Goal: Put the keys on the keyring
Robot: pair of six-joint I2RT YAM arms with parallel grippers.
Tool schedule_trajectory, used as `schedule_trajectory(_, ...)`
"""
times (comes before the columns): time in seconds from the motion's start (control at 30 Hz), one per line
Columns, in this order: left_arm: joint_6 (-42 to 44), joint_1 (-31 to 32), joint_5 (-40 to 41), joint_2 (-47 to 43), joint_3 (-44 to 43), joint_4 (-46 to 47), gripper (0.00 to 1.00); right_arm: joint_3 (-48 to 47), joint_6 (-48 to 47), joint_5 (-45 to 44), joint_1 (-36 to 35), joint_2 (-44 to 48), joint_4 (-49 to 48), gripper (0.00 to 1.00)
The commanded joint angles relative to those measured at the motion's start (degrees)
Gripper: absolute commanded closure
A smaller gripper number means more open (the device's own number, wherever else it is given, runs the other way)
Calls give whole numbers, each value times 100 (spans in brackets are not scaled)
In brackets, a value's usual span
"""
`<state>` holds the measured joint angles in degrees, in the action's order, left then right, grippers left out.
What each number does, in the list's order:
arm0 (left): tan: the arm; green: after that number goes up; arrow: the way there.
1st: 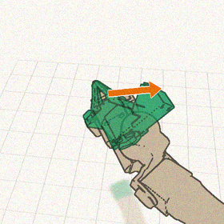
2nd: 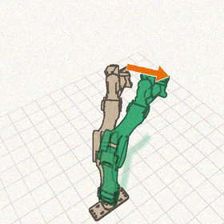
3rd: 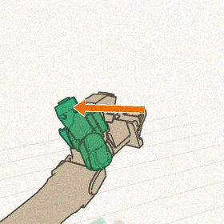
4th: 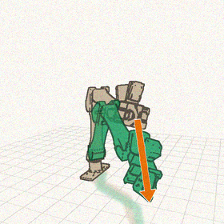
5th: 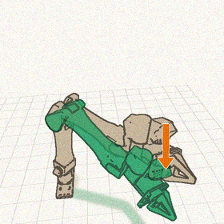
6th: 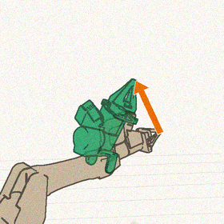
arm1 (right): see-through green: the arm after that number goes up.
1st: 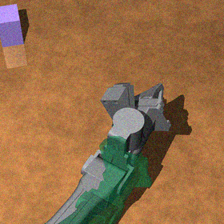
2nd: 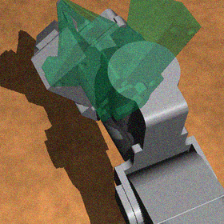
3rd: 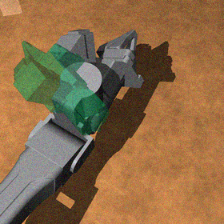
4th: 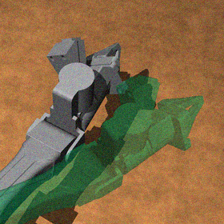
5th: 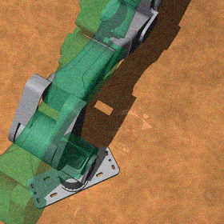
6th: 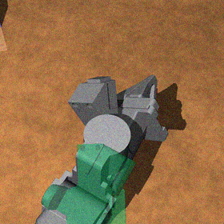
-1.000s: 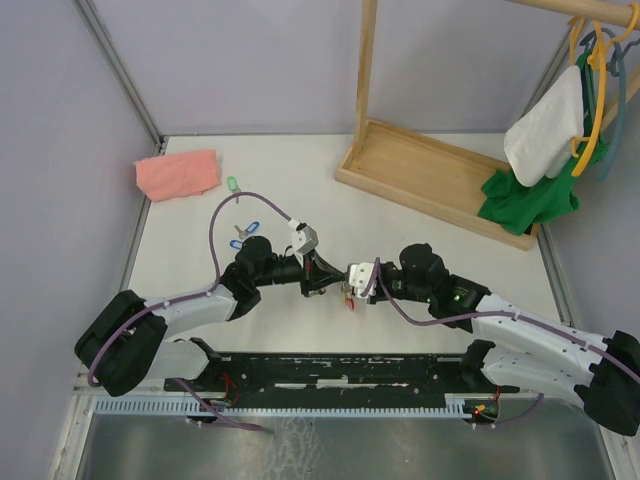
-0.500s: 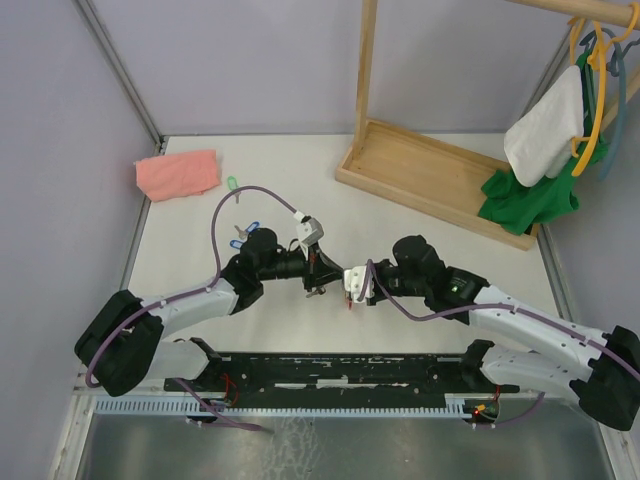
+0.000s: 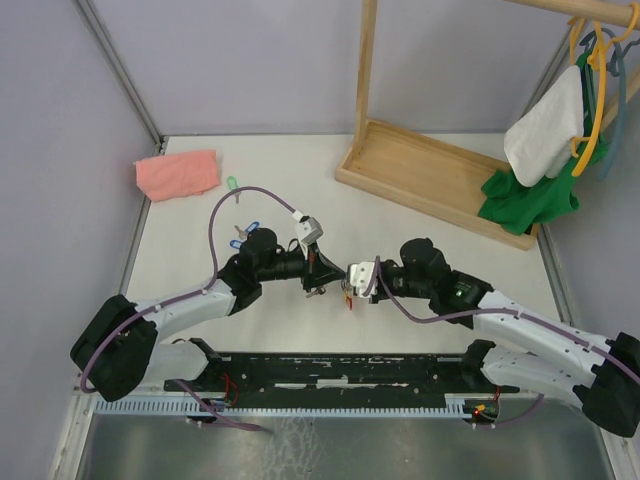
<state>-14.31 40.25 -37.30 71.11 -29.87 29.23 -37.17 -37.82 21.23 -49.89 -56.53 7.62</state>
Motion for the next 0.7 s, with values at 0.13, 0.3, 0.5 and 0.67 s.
schedule_trajectory(0.13, -308, -114, 242, 303, 213, 367, 97, 1050, 1974, 421, 528, 510, -3003, 99)
schedule_trajectory(0.3, -415, -114, 169, 523, 197, 576, 97, 1586, 2732, 291, 704, 477, -4262, 99)
schedule_trajectory(0.5, -287, -114, 136, 201, 15, 163, 97, 909, 1706, 491, 705, 589, -2117, 97)
schedule_trajectory(0.67, -334, -105, 87, -9, -74, 72, 97, 277, 1072, 567, 705, 501, -565, 88)
